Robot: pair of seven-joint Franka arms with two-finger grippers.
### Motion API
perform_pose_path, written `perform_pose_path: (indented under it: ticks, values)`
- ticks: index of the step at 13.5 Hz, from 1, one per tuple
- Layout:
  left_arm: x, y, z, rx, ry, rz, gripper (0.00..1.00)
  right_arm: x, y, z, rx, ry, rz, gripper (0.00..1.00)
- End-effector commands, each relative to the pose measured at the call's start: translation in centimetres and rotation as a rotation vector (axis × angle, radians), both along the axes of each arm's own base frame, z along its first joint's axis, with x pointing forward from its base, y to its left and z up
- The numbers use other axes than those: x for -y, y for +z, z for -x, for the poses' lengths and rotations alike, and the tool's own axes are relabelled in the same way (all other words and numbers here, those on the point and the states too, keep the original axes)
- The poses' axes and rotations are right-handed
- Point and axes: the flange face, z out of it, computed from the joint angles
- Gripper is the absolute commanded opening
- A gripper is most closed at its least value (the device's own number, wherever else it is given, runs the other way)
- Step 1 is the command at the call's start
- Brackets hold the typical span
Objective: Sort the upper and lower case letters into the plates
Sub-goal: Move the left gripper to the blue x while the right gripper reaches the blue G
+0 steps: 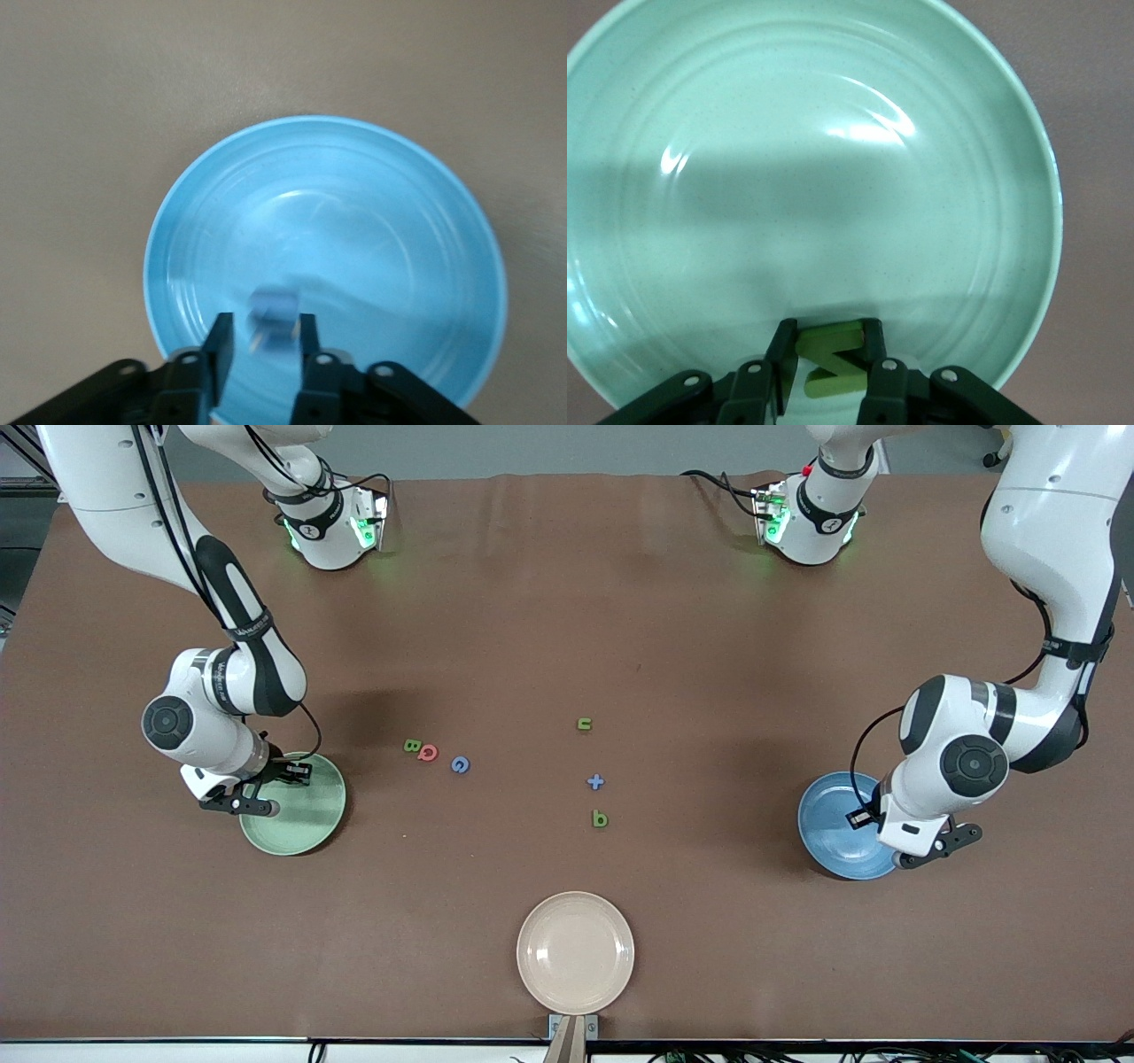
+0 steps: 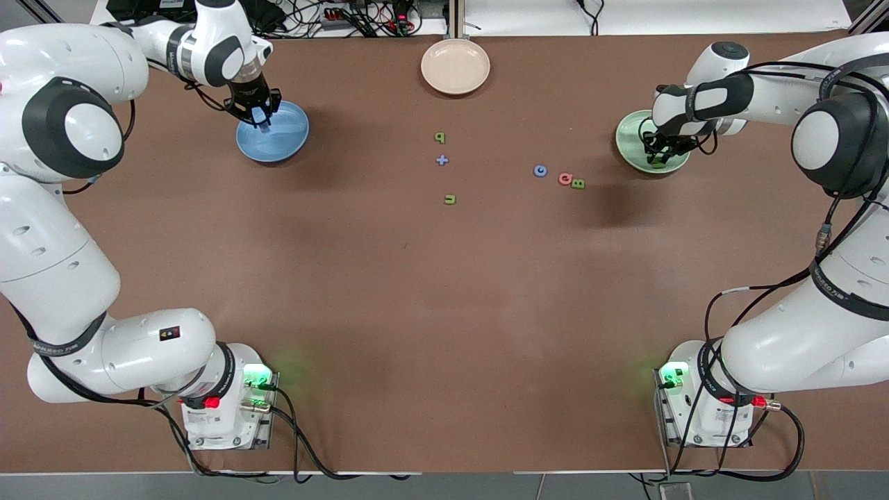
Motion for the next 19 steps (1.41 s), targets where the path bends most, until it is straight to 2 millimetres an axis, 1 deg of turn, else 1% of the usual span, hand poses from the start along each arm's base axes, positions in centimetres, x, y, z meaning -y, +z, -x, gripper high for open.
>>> perform_pose_path:
  ticks: [1, 2, 3, 4, 5, 6, 7, 8, 9, 10, 11, 12, 13, 14, 15, 16, 17, 18, 19]
  values:
    - [0.3, 0.5, -0.1, 0.014, -0.007, -0.012, 1.0, 0.0, -0.2, 0.3, -0.007, 0.005, -0.005, 0.18]
    - [1.0, 1.2, -0.2, 0.022, -0.009, -0.008, 1.0, 0.0, -0.1, 0.2, -0.005, 0.004, -0.006, 0.42]
    - [1.8, 2.3, 0.0, 0.02, -0.017, -0.013, 1.0, 0.0, 0.1, 0.1, -0.002, 0.002, -0.006, 0.88]
    - [3.7, 3.2, 0.4, 0.005, -0.021, -0.015, 1.0, 0.0, 0.5, -0.2, 0.006, 0.004, -0.006, 1.0]
    - [5.8, 4.0, 0.7, 0.005, -0.009, -0.007, 1.0, -0.1, 1.4, -0.7, 0.007, 0.006, -0.008, 1.0]
    - [8.4, 4.7, 1.1, 0.019, 0.029, 0.01, 1.0, -0.2, 2.5, -1.4, -0.022, 0.001, -0.011, 1.0]
    - [11.4, 5.2, 1.7, 0.03, 0.067, 0.029, 1.0, -0.5, 4.5, -2.0, -0.059, -0.008, -0.016, 1.0]
    - [14.3, 5.8, 1.9, 0.047, 0.094, 0.053, 1.0, -1.1, 6.0, -2.6, -0.076, -0.018, -0.024, 1.0]
    - [17.9, 5.7, 2.2, 0.054, 0.11, 0.073, 1.0, -2.1, 7.6, -2.9, -0.085, -0.051, -0.033, 1.0]
    - [21.4, 5.5, 2.6, 0.059, 0.121, 0.088, 1.0, -4.0, 8.6, -2.8, -0.093, -0.077, -0.046, 1.0]
    - [25.3, 4.8, 3.3, 0.057, 0.14, 0.102, 1.0, -6.6, 9.4, -2.7, -0.095, -0.125, -0.063, 1.0]
    - [28.6, 4.0, 3.9, 0.06, 0.175, 0.114, 0.99, -9.4, 9.5, -2.4, -0.098, -0.165, -0.066, 1.0]
    - [30.8, 3.4, 4.2, 0.063, 0.205, 0.127, 0.99, -12.1, 9.6, -2.0, -0.098, -0.206, -0.064, 1.0]
    - [32.7, 3.1, 4.3, 0.065, 0.222, 0.146, 0.98, -14.4, 9.4, -1.6, -0.098, -0.242, -0.062, 1.0]
    - [34.4, 3.0, 4.4, 0.069, 0.238, 0.163, 0.98, -17.2, 9.3, -1.0, -0.091, -0.27, -0.074, 1.0]
    - [36.7, 2.6, 5.1, 0.069, 0.258, 0.175, 0.97, -19.4, 9.5, -0.7, -0.074, -0.297, -0.083, 1.0]
    - [38.5, 2.1, 5.5, 0.081, 0.293, 0.178, 0.97, -22.3, 9.5, 0.0, -0.051, -0.327, -0.085, 1.0]
    - [39.7, 1.5, 5.9, 0.098, 0.32, 0.173, 0.97, -24.7, 8.8, 0.7, -0.034, -0.346, -0.084, 1.0]
    - [41.0, 0.8, 6.4, 0.117, 0.338, 0.166, 0.96, -26.3, 7.7, 1.1, -0.02, -0.361, -0.084, 0.99]
